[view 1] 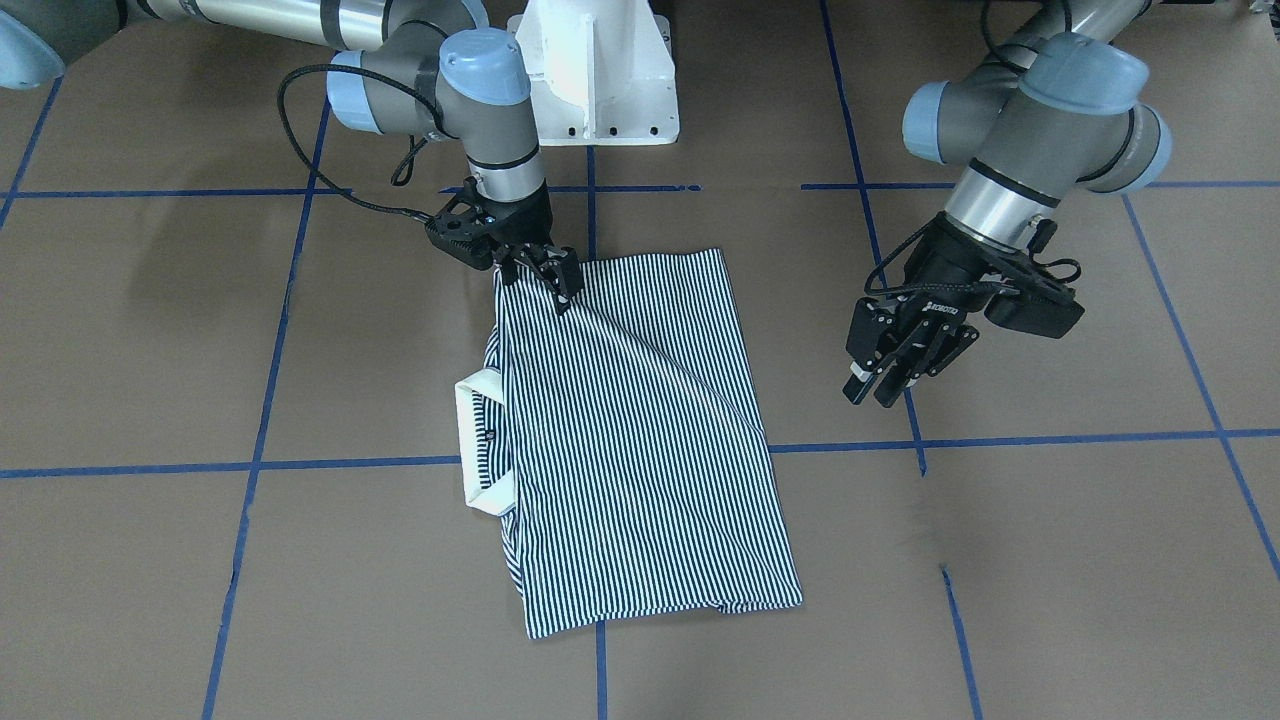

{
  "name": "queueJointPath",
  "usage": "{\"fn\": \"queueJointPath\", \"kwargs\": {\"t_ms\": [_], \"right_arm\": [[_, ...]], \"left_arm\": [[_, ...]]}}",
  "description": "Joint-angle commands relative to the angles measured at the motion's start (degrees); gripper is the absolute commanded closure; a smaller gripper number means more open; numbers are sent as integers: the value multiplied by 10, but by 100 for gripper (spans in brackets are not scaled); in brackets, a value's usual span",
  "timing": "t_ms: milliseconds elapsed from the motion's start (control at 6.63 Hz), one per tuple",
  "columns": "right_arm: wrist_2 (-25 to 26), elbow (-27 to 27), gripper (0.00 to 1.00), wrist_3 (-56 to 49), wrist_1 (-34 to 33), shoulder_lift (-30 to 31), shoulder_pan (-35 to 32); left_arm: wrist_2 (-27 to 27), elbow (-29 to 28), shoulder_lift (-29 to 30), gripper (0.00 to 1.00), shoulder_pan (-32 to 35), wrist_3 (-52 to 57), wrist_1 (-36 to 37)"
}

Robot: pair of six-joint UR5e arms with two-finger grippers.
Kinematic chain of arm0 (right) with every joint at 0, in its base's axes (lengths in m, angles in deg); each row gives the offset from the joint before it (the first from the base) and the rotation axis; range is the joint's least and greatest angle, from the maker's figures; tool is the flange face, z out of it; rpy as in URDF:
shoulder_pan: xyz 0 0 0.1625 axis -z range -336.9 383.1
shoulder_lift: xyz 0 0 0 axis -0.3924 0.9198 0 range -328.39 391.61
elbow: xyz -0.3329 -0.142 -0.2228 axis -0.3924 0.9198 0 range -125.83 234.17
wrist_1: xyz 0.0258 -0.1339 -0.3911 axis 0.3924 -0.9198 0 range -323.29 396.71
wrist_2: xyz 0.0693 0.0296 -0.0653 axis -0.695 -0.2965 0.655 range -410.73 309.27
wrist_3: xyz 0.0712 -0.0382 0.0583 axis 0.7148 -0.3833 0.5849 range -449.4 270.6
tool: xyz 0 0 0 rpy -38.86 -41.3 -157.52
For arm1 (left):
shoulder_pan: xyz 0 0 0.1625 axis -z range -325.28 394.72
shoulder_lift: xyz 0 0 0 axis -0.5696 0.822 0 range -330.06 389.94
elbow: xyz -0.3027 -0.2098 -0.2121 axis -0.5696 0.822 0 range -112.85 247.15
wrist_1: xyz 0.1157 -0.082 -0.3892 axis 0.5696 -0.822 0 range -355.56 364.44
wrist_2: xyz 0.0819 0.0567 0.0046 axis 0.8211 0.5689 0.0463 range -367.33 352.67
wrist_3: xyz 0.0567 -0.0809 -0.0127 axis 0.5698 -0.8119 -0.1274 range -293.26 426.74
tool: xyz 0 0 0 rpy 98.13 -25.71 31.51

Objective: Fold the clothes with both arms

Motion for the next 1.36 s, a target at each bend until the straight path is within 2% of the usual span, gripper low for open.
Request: {"fn": "queueJointPath", "kwargs": {"t_ms": [0, 452, 603, 754, 905, 1206], "right_arm": [[0, 5, 4, 0, -11, 0, 1], [0, 26, 5, -1, -11, -3, 2], [-1, 27, 25, 0, -11, -6, 2], [-2, 27, 70, 1, -11, -6, 2], [-3, 27, 100, -3, -11, -6, 2], [-6, 22, 100, -6, -11, -8, 3]], "left_arm": [[0, 5, 0, 53, 1, 0, 0], [0, 5, 0, 53, 1, 0, 1], [0, 5, -1, 53, 1, 0, 0], [0, 6, -1, 53, 1, 0, 0], [0, 6, -1, 53, 1, 0, 1], [0, 6, -2, 53, 1, 0, 0]]}}
